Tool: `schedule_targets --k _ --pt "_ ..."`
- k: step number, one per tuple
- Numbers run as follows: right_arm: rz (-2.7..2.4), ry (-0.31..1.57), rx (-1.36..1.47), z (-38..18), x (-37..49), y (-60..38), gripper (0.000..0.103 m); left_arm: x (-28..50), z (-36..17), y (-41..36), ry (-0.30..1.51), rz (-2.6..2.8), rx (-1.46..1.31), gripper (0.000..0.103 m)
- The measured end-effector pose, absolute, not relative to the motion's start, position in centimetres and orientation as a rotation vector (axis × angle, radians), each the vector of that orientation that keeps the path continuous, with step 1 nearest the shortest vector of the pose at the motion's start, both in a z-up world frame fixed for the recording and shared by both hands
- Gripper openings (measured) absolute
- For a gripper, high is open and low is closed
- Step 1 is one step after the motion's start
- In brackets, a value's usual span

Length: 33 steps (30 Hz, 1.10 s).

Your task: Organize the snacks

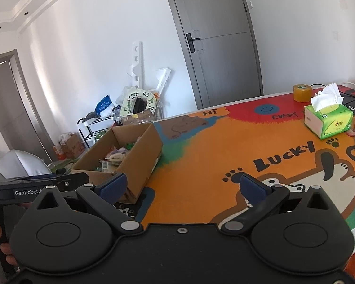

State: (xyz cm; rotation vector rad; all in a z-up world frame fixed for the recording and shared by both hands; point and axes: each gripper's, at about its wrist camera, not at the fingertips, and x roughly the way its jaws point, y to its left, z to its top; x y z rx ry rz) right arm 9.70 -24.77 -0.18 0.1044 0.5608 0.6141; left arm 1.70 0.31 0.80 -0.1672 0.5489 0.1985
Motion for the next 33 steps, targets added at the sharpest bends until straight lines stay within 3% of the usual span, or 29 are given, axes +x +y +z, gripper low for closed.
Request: schedule_targets --k 33 --pt "0.628 0.557 0.078 -0.02 9.44 -24.17 0.103 1.16 0.85 0.63 0.548 0.213 -0.138 0.098"
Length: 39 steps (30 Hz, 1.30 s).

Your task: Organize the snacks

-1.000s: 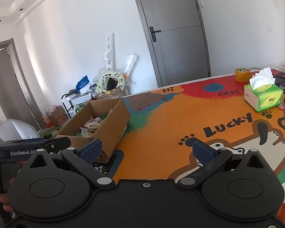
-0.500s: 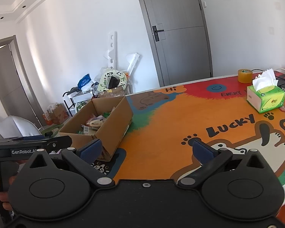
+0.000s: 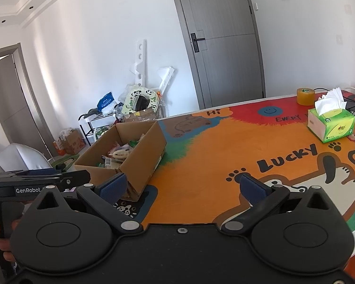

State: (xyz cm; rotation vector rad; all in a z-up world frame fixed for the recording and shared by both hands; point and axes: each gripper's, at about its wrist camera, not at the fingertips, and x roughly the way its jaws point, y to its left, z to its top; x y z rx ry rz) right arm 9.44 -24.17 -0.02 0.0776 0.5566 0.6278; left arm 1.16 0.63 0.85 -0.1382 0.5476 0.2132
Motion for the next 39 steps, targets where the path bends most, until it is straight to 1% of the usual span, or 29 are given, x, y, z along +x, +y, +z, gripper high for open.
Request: schedule_targets --k 39 --pt "0.618 0.553 0.052 0.38 9.12 -23.91 0.103 1.07 0.86 0.22 0.552 0.207 -0.133 0.098"
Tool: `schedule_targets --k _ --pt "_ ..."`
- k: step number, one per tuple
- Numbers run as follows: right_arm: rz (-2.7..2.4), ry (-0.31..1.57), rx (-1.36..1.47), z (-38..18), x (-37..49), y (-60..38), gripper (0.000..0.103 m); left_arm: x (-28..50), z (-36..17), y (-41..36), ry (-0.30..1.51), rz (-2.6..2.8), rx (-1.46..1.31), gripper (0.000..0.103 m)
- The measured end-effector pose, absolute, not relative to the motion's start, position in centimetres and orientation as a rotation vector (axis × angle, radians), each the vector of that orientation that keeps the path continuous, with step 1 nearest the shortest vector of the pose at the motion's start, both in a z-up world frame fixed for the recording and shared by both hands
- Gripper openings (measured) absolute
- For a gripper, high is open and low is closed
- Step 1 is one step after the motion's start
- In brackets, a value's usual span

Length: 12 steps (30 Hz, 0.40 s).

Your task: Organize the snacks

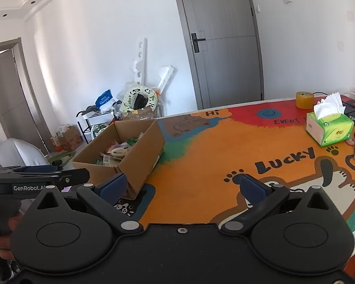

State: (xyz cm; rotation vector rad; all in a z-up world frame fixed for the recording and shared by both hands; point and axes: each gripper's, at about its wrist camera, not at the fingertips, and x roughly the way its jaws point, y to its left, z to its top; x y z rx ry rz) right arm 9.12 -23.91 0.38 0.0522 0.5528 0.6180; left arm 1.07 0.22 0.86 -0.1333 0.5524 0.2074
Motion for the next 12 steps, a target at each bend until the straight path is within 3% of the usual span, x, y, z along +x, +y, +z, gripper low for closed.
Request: schedule_targets --k 12 --pt "0.615 0.547 0.045 0.53 9.19 -24.1 0.103 1.11 0.83 0.06 0.557 0.207 -0.13 0.098"
